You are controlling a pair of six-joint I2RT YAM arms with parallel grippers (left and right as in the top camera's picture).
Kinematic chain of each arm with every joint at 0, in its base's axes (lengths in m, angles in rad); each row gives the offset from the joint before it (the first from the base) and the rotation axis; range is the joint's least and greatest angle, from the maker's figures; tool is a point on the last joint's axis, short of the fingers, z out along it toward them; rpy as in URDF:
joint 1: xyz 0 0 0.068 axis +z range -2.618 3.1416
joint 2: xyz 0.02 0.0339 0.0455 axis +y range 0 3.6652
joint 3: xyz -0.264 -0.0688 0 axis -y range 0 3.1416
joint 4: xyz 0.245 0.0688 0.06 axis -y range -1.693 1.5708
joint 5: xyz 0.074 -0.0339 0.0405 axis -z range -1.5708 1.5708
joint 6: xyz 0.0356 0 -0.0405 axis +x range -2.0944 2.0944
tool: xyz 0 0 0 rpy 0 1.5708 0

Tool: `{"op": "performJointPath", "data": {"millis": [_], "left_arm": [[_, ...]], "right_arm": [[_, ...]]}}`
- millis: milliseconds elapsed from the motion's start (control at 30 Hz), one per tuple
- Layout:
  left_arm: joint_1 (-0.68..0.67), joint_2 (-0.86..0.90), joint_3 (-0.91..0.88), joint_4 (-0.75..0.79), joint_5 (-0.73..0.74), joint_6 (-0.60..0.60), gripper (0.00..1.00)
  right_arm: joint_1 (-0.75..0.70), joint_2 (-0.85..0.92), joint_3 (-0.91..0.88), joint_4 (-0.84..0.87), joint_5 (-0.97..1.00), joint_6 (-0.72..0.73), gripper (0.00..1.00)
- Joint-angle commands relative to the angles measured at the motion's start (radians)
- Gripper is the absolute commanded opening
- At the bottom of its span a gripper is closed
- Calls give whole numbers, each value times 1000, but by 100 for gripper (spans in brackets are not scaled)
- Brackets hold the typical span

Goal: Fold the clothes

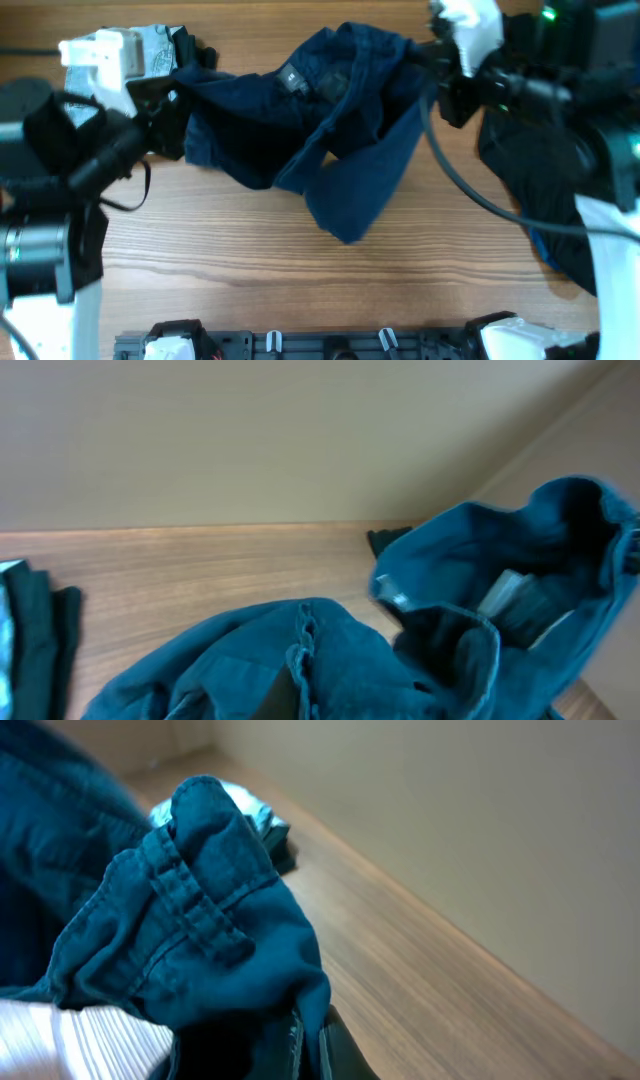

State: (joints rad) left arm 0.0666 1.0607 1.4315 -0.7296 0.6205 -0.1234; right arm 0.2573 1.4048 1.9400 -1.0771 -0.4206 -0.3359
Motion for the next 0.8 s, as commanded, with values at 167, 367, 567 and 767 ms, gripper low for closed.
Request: {"op": "performJointPath", "data": {"millis": [167, 367, 567, 767], "left_arm": [[4, -127, 22, -61, -155, -87, 4], [3, -146, 24, -39, -225, -136, 4], [3, 81, 24, -6, -252, -135, 4], [-3, 329, 24, 124, -252, -135, 4]], "right_arm": [[-32, -199, 26, -67, 347, 365, 4], [-32, -175, 15, -114, 451, 417, 4], [-73, 107, 15, -63, 439, 422, 4], [-177, 412, 15, 87, 315, 443, 4]]}}
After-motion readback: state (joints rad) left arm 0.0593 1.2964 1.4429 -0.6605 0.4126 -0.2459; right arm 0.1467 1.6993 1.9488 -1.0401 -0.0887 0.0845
